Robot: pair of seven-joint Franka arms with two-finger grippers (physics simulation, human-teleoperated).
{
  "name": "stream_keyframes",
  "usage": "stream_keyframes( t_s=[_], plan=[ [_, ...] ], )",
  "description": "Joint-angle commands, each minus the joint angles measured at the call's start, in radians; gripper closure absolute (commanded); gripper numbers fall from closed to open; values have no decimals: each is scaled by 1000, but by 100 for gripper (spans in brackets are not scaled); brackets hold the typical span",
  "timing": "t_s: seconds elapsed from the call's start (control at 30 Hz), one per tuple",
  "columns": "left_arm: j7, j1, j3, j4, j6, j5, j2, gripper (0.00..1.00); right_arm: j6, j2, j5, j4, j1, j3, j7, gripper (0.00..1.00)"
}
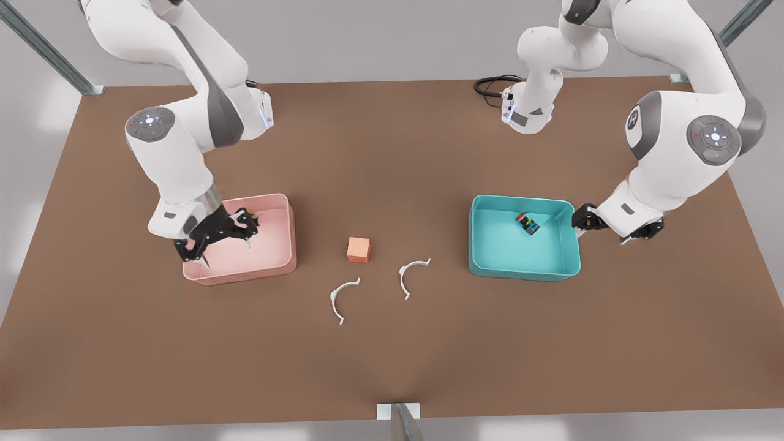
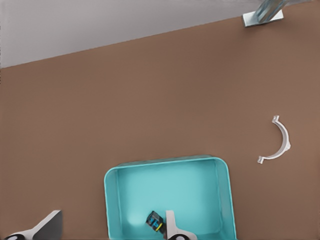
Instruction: Place the red button in the blue storage box with the left arm, and place the yellow button in the pink storage box with the right arm
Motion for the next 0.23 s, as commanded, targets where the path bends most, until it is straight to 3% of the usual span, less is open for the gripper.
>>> stream_keyframes(
  t_s=[0.0, 0.03, 0.1, 0.2],
  plan=[
    [-267, 0, 0, 1, -1, 2, -1, 0, -310, -143, 228, 7, 587, -669, 85, 0],
    [-267, 0, 0, 1, -1, 2, 2, 0, -373, -145, 230, 8, 573, -708, 33, 0],
    [-267, -1, 0, 1, -1, 2, 3, 0, -406, -125, 233, 13, 496, -640, 40, 0],
    [-267, -6, 0, 1, -2, 2, 5, 0, -407, -107, 235, 42, 496, -657, 46, 0]
  ],
)
